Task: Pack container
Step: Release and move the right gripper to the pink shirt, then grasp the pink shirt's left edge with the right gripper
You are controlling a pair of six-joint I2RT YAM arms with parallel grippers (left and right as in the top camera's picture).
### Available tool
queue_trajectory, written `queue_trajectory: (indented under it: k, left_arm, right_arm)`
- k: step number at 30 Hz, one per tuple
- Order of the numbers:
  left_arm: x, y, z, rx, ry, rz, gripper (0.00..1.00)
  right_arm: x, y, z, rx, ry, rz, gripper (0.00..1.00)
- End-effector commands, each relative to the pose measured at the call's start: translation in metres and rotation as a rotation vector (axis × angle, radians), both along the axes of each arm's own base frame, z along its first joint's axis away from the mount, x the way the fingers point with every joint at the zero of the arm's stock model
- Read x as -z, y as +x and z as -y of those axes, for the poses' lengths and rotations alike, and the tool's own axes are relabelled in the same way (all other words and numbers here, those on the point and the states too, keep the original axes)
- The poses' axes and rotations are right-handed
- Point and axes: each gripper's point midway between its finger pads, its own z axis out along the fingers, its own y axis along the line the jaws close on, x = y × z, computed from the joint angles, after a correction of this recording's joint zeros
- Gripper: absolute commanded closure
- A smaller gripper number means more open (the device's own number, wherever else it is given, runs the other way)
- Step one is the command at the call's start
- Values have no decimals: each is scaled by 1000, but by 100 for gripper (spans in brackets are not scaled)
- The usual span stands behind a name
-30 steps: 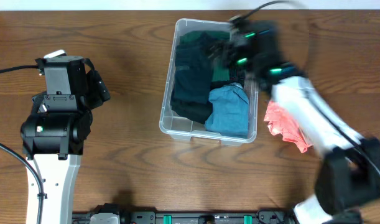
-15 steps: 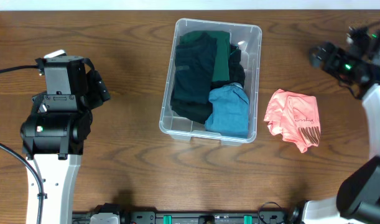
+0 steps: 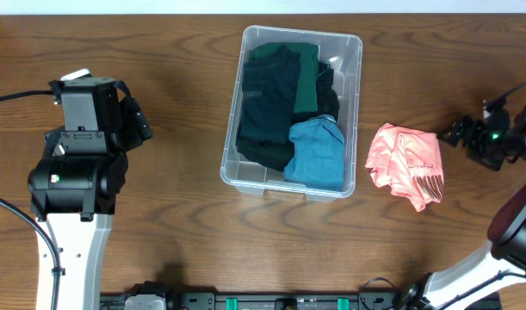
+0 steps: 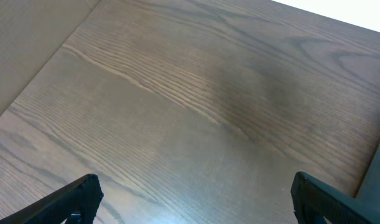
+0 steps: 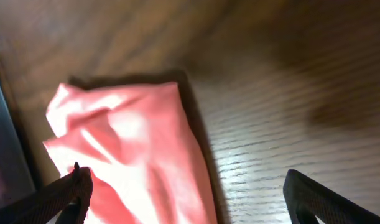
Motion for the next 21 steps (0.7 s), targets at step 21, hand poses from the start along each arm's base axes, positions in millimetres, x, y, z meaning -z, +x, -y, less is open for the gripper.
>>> queue_trajectory:
  k: [21]
  left_arm:
    - [1, -1, -3, -16, 7, -5, 2]
  right_arm:
    - [42, -28, -49, -229, 243, -68, 3]
